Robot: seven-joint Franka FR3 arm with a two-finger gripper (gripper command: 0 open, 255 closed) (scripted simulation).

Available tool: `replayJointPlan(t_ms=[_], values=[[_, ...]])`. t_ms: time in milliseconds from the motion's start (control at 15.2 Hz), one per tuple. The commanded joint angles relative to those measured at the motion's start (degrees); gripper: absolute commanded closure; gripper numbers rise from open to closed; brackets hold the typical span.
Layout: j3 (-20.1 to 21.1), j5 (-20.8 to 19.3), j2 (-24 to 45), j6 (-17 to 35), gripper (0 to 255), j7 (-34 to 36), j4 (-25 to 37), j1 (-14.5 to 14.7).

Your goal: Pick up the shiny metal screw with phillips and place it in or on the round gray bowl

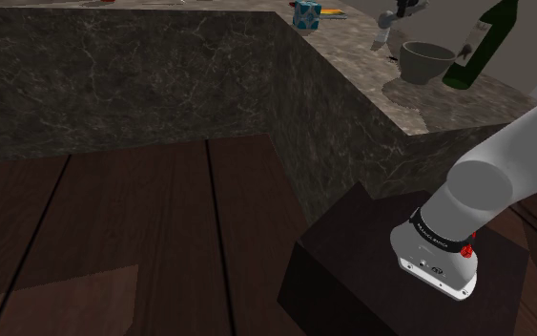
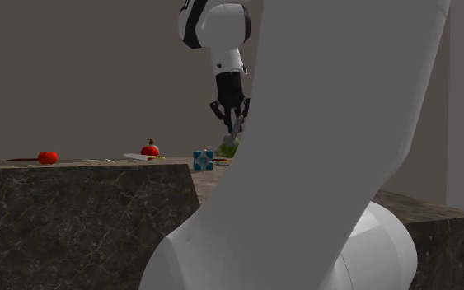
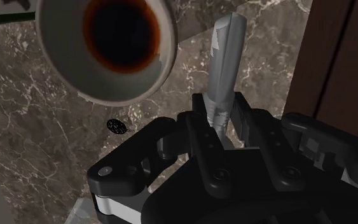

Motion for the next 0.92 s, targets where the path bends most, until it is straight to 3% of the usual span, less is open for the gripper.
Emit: replayJointPlan(t_ms=[0, 528, 858], values=[[-1.5, -0.5, -0.6, 0.3, 255, -2.6, -0.5, -1.0], [-9.0, -1.9, -1.2, 1.6, 255, -14.1, -0.1, -5.4], [-9.1, -2.3, -2.2, 5.4, 255, -13.3, -4.9, -5.5]])
